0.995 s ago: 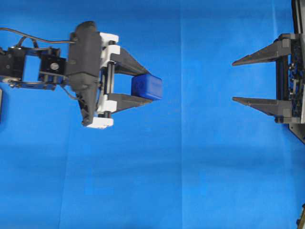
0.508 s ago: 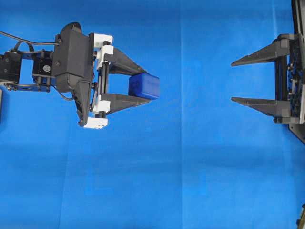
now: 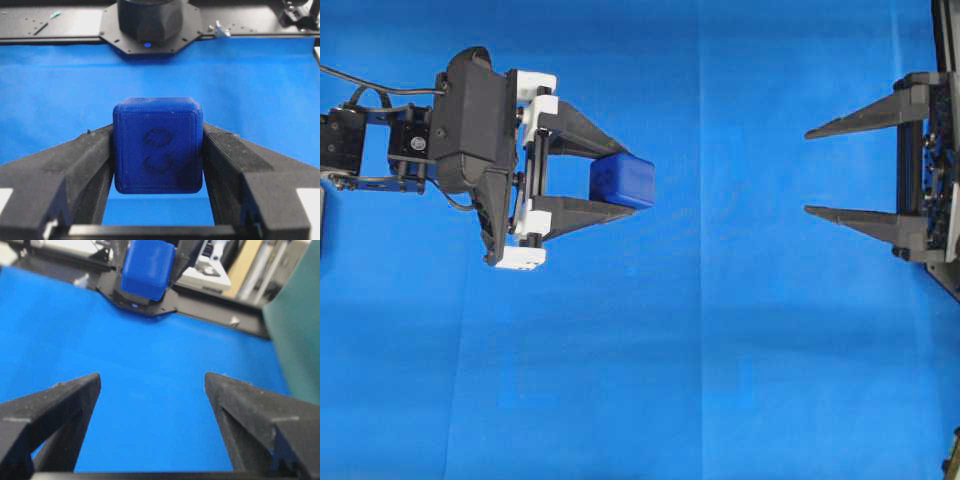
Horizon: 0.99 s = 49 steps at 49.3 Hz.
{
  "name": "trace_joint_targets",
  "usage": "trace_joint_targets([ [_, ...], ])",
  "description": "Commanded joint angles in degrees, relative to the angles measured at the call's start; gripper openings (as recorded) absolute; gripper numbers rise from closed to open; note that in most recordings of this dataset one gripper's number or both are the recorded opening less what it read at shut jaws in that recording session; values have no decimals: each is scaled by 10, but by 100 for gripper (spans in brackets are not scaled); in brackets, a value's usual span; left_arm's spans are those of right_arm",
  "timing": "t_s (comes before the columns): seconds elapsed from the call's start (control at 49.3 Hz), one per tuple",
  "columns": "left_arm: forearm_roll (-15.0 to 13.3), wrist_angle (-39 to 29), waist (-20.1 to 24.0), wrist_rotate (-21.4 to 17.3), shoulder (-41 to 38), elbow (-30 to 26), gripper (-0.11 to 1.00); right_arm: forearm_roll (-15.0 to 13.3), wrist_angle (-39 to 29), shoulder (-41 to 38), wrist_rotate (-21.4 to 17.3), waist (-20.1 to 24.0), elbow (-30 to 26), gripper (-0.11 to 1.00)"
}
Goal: Handover the blue block to the right arm after grasping it with the left arm, then place it in the designated position.
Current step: 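Carry the cube toward the center, rotating the left gripper horizontal, then move the open right gripper toward the cube held by the left gripper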
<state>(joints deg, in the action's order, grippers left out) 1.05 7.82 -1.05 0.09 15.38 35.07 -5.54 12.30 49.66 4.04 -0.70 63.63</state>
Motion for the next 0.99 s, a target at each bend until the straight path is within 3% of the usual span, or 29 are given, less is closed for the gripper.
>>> trace_joint_targets([
  [0.0, -2, 5, -1, 0, 12, -7, 46, -32, 1, -5, 18, -1, -18, 97],
  [0.447, -3, 5, -1, 4, 12, -8, 46, -201, -9, -6, 214, 0, -32, 95],
  [0.771, -3, 11, -1, 4, 11, -8, 46, -268, -10, -6, 320, 0, -33, 95],
  [0.974, -3, 12, -1, 4, 12, -8, 46, -283, -9, -6, 326, 0, -33, 95],
])
